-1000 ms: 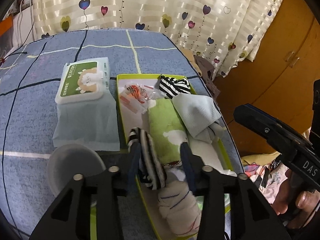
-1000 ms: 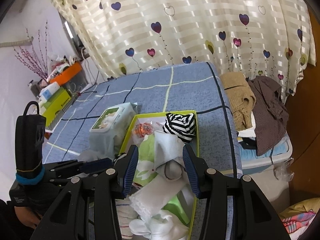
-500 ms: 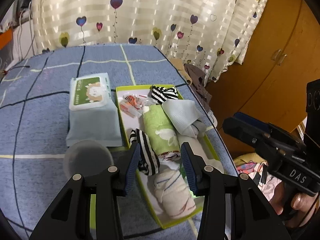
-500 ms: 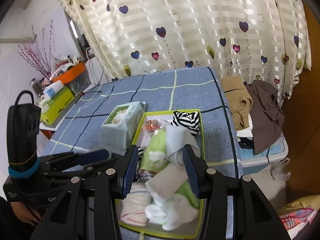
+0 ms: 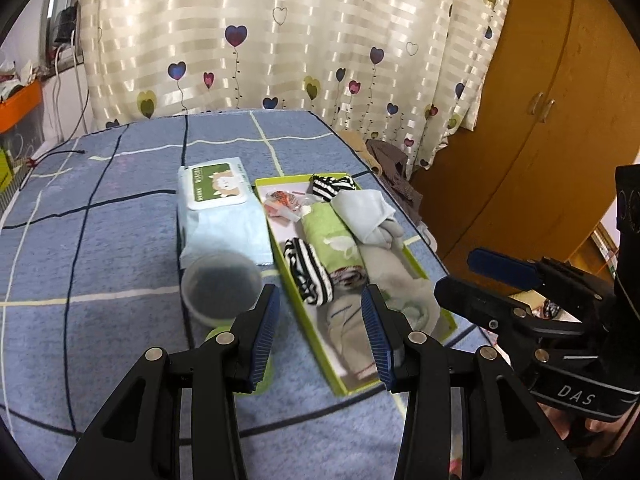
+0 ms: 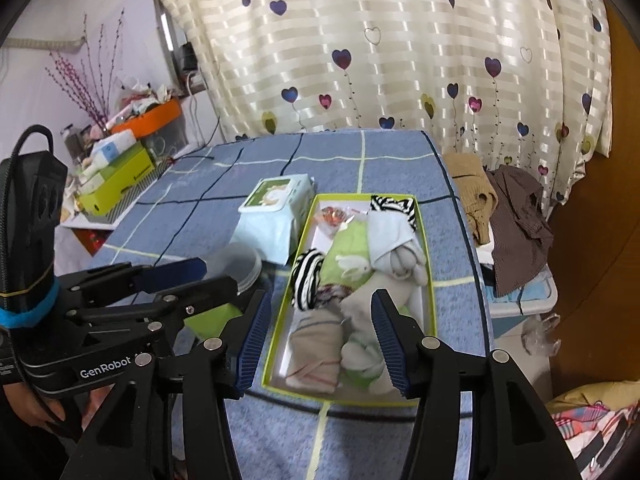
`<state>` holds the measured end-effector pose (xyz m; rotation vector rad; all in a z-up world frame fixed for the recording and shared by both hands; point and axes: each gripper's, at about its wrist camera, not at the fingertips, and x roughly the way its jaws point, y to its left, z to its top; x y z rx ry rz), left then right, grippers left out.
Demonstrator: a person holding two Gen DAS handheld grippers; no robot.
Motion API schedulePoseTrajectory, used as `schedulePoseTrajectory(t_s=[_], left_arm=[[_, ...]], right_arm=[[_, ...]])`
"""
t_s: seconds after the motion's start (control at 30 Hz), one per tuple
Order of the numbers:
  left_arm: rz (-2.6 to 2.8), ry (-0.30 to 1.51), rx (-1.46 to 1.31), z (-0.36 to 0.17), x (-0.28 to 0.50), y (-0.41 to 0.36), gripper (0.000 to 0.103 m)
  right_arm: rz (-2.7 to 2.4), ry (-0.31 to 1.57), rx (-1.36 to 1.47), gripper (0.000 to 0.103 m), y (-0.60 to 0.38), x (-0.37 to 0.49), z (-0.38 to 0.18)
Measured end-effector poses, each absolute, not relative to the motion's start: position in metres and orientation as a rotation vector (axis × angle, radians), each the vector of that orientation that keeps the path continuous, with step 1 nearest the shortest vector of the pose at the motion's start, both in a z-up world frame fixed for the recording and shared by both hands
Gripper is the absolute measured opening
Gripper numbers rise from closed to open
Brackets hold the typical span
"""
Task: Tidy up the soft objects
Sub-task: 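Withdraw both open tools back from the box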
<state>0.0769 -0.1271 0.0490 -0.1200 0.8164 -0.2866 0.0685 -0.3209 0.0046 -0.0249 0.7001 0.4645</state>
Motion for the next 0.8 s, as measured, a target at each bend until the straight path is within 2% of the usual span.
schedulePoseTrajectory(t_s=[0.8], left_arm=[[-0.288,0.846,-0.11,0.035,0.039,-0.112,0.044]], right_arm=[[0.406,0.744,-0.069,0.057,-0.298,0.028,-0.019]])
